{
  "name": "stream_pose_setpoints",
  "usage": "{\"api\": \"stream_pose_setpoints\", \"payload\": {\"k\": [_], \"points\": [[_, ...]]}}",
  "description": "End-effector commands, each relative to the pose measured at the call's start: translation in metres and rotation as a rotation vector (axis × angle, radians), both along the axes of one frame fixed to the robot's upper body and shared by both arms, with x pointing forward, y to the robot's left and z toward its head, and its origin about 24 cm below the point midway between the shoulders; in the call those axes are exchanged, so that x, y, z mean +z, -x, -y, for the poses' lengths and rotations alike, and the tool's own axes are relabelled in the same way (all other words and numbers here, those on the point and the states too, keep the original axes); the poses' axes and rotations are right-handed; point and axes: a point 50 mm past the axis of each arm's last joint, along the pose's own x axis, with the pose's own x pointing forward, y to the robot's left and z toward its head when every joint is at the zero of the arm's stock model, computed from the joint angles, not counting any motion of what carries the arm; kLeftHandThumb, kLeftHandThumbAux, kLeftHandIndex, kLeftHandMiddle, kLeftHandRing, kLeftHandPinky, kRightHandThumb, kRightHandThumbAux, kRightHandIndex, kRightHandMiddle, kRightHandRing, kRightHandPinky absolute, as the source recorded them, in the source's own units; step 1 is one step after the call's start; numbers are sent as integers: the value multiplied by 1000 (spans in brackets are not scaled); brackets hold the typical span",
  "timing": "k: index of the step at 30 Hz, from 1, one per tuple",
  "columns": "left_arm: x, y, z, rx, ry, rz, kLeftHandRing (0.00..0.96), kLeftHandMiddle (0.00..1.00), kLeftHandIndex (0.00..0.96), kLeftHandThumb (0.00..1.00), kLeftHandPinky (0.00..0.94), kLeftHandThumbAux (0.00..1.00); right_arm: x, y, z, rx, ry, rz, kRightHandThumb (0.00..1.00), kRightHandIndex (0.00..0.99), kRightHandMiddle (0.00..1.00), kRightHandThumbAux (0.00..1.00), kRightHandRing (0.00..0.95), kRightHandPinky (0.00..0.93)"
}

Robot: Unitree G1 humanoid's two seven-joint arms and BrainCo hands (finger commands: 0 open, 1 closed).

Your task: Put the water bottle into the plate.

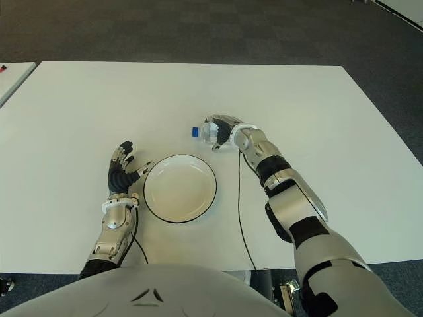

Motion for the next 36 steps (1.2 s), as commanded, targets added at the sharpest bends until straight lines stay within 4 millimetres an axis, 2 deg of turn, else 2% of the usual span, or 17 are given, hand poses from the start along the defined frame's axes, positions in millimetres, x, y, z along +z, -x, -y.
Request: {"api": "stream_pose_setpoints", "payload": {"k": [1,9,16,25,36], "points": [[-7,5,11,18,50,-54,141,168,177,0,156,977,-1,-1,-4,31,33,1,0,203,93,923,51,88],[-7,5,11,20,53,-59,143,167,174,0,160,983,-2,-1,-7,53,79,8,0,226,79,925,30,71],[-7,5,11,16,50,-61,142,161,167,0,163,983,-3,-1,-15,98,134,5,0,206,72,915,23,72],[-7,5,11,18,50,-58,142,160,167,0,163,980,-11,1,-25,139,211,-10,0,76,54,886,20,79],[-7,6,10,21,53,-65,144,160,165,0,167,975,-17,4,-27,188,268,5,0,35,65,882,43,103]]}}
